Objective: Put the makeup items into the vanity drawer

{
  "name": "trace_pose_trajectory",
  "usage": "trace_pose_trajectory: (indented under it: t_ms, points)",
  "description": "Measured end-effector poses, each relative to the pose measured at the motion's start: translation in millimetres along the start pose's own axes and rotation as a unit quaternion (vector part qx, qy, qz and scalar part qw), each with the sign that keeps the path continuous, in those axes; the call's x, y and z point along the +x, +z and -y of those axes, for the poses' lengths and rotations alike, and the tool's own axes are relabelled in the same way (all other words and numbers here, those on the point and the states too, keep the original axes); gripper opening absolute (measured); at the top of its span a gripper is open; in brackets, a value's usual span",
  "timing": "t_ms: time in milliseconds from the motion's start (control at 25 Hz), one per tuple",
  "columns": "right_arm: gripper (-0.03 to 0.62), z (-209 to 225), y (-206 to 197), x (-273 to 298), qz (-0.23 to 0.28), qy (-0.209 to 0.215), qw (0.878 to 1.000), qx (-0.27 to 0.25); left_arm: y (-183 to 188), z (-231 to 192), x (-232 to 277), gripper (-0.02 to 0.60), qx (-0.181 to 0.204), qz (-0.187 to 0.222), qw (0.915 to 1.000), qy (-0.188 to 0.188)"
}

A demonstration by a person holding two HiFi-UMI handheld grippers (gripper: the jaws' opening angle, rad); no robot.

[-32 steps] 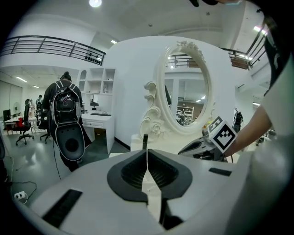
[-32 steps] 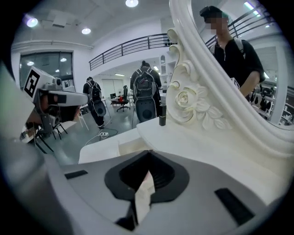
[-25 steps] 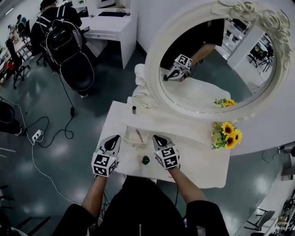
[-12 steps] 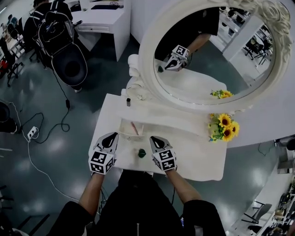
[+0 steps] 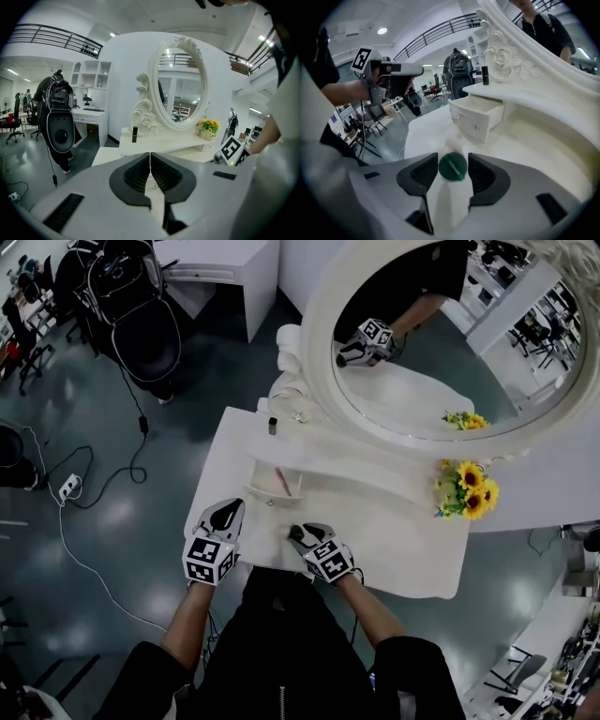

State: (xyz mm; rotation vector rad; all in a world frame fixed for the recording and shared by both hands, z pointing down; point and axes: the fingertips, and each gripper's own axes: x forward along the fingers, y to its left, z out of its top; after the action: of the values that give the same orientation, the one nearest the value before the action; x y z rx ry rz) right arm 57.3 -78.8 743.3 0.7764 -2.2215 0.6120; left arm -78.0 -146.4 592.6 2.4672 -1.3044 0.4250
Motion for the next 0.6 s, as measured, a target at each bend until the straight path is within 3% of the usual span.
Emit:
trace_pose_trajectory:
  t_ms: [240, 320, 400, 600]
  points:
    - [0.16, -12, -25, 17, -0.051, 0.0, 0.999, -0.018, -10, -5, -10, 0.023, -0.008, -0.008, 0.9999, 0.01]
    - [0.12, -10, -32, 19, -0.071, -0.009, 0.997, -0.018, -11, -5, -12, 0.023, -0.013, -0.008, 0.9998, 0.013]
    - [0.007, -6, -35, 20, -0.081, -0.022, 0.996, -0.024, -10, -6, -13, 0.023, -0.014, -0.007, 0.9998, 0.014]
    - [0.003, -3, -32, 16, -0.069, -0.021, 0.997, -0.024, -10, -5, -15, 0.023, -0.012, -0.009, 0.9998, 0.013]
